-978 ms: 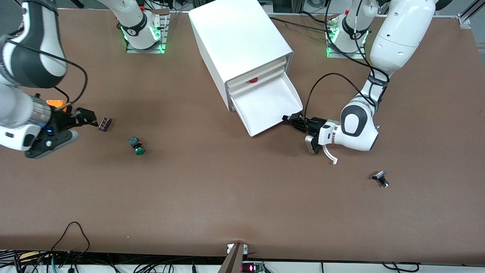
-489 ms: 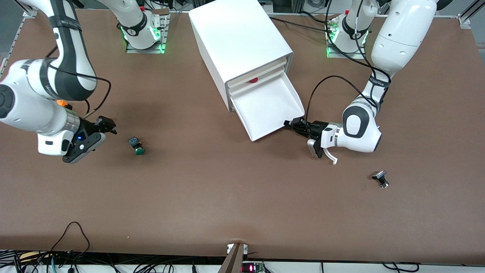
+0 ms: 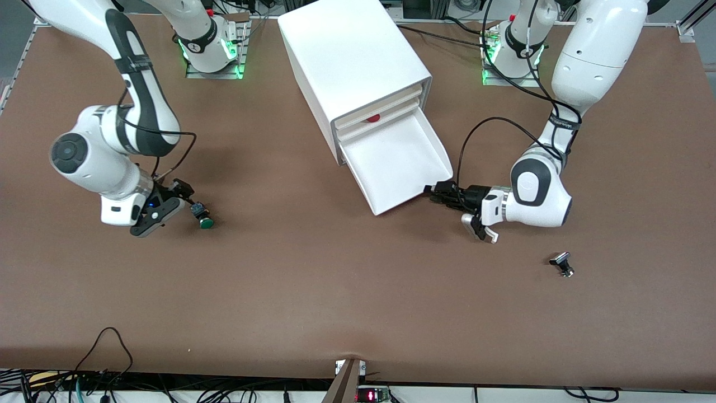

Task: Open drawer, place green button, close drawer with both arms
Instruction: 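Grasp the green push button with the right gripper while the left gripper releases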

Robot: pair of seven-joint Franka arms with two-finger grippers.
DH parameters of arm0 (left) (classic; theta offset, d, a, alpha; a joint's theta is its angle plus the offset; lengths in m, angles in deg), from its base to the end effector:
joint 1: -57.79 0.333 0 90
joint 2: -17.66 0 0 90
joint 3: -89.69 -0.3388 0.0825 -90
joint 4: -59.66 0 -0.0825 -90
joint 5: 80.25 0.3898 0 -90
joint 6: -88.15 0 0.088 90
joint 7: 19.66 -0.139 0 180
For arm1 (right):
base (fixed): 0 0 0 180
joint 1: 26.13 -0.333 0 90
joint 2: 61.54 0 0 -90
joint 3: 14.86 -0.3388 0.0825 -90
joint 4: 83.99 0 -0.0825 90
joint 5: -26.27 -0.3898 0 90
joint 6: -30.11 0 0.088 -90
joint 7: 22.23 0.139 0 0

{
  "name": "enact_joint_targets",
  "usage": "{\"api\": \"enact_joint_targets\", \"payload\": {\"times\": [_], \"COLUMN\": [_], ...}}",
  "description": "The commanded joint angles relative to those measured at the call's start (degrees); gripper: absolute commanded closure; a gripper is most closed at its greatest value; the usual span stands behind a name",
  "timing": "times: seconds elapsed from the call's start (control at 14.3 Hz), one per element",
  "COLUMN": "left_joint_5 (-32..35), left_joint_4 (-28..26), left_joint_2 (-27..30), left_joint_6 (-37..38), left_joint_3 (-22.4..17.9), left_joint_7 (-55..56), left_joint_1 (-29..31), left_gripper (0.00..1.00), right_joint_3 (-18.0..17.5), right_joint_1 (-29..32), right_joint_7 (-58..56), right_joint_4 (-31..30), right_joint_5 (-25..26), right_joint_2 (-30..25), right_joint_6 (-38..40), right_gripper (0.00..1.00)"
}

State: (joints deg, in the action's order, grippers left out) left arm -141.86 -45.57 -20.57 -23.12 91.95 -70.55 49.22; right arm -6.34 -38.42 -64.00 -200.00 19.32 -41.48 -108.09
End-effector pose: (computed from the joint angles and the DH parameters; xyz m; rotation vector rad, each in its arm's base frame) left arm 0.5882 -0.1992 0.1524 2.1093 -0.3738 -0.2011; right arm 0.6153 0.0459 0.2661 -2.9261 -1.0947 -0.0795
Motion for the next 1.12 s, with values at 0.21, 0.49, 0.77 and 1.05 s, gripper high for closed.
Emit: {"api": "enact_joint_targets", "payload": {"times": [0.21,0.49,0.77,1.05], "left_joint_5": [16.67,24.94,30.9,38.21], "left_joint_4": [4.68,4.68,4.59,4.77], "left_joint_2": [6.23,12.2,18.09,23.81], "left_joint_6": [0.0,-0.09,0.61,1.93], "left_joint_3": [-0.68,-0.59,-0.59,-0.42], "left_joint_7": [11.42,11.52,11.16,12.83], "left_joint_1": [1.89,4.87,10.06,13.66], "left_gripper": [0.0,0.0,0.0,0.0], "right_joint_3": [-1.32,-2.19,-2.81,-2.9], "right_joint_1": [0.17,0.17,0.17,0.17], "right_joint_7": [-1.91,-1.91,-1.91,-2.87], "right_joint_4": [-1.32,-6.32,-9.31,-9.32], "right_joint_5": [-2.63,-2.71,-2.71,-2.71], "right_joint_2": [4.28,4.82,5.96,6.31], "right_joint_6": [-5.32,-12.69,-17.09,-17.1], "right_gripper": [0.0,0.0,0.0,0.37]}}
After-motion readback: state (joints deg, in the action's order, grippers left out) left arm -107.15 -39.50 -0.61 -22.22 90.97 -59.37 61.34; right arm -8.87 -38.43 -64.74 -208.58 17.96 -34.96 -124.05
